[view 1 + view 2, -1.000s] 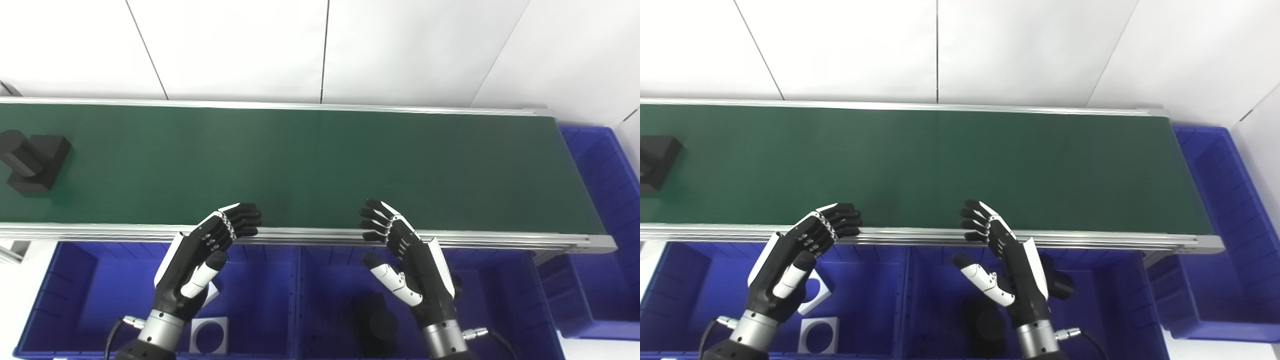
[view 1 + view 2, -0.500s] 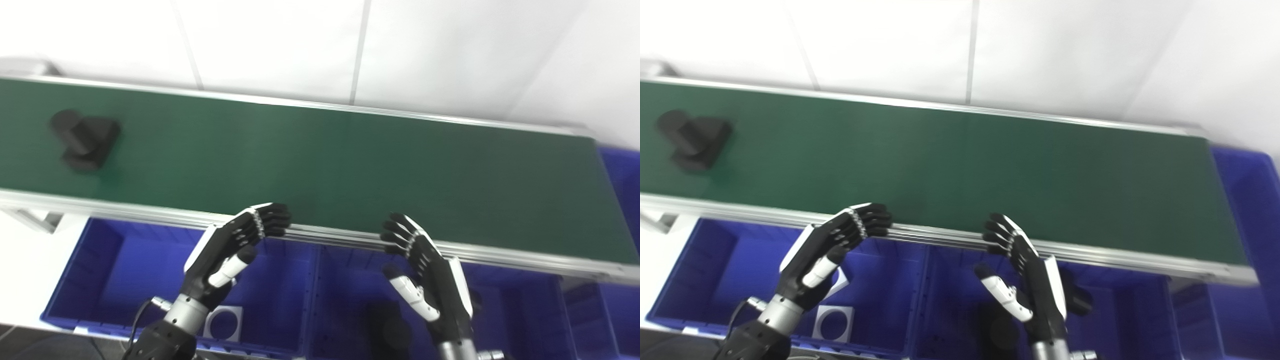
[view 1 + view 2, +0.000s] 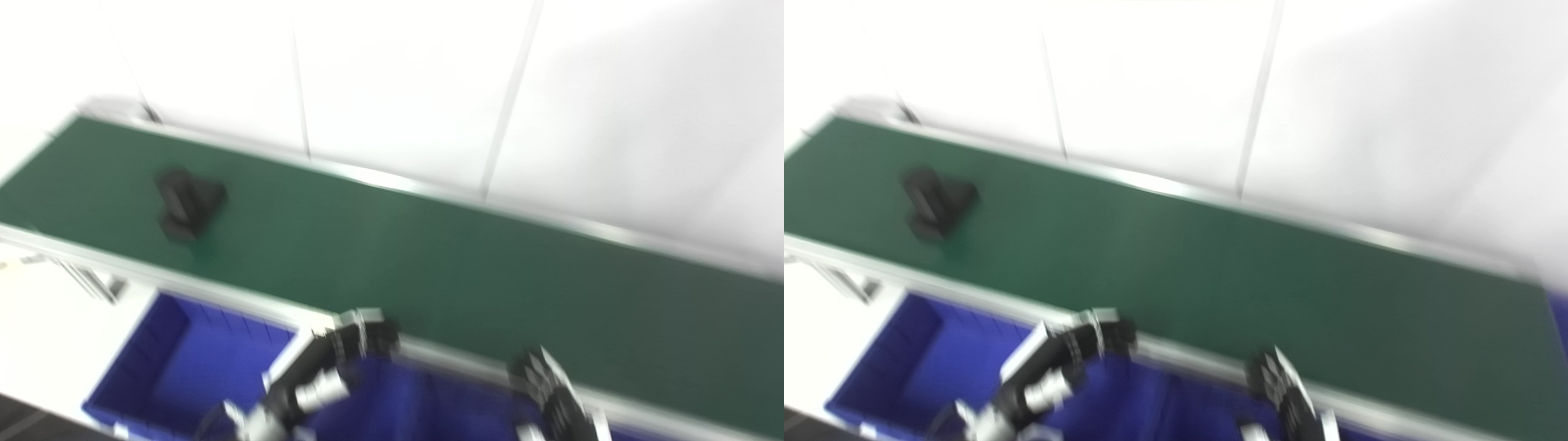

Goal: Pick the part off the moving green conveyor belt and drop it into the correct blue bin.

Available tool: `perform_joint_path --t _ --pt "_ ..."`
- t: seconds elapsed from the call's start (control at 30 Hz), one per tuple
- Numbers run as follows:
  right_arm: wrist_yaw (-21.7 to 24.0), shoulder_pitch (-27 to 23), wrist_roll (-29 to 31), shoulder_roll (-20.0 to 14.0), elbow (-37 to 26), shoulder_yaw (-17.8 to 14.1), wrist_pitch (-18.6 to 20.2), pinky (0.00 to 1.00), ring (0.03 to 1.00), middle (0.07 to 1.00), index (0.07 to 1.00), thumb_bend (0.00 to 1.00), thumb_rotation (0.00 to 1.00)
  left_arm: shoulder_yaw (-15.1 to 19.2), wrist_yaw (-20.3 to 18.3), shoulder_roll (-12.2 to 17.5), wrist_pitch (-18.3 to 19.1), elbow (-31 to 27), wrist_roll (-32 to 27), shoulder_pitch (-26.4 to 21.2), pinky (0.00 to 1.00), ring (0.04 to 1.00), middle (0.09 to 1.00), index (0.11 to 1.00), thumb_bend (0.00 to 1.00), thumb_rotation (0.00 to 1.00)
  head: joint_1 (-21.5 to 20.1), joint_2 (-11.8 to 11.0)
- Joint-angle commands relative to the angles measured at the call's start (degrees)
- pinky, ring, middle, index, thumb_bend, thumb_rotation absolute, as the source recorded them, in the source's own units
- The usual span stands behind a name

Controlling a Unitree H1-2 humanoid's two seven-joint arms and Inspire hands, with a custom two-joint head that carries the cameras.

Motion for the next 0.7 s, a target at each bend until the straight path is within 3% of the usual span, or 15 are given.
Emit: perform_joint_path --t 0.0,0.23,0.67 --pt "0.4 -0.5 0.8 -0.1 -0.4 -0.3 -3.9 0.68 0.763 0.809 0.861 0.58 0.64 -0.3 -0.1 -0.5 -2.8 -0.2 0.0 -1.0 0.71 0.738 0.752 0.749 0.81 0.69 0.3 -0.2" --pt "0.4 -0.9 1.0 -0.4 0.5 -0.9 -3.7 0.68 0.760 0.811 0.867 0.54 0.65 -0.5 0.1 -1.1 -3.6 1.7 0.4 -1.6 0.70 0.733 0.743 0.735 0.85 0.67 2.6 -2.8" --pt "0.6 -1.4 1.3 -0.9 1.6 -1.2 -4.6 0.68 0.771 0.819 0.880 0.48 0.64 -0.4 -0.1 -1.9 -5.4 4.2 0.3 -2.4 0.69 0.722 0.733 0.723 0.85 0.64 3.6 -4.7"
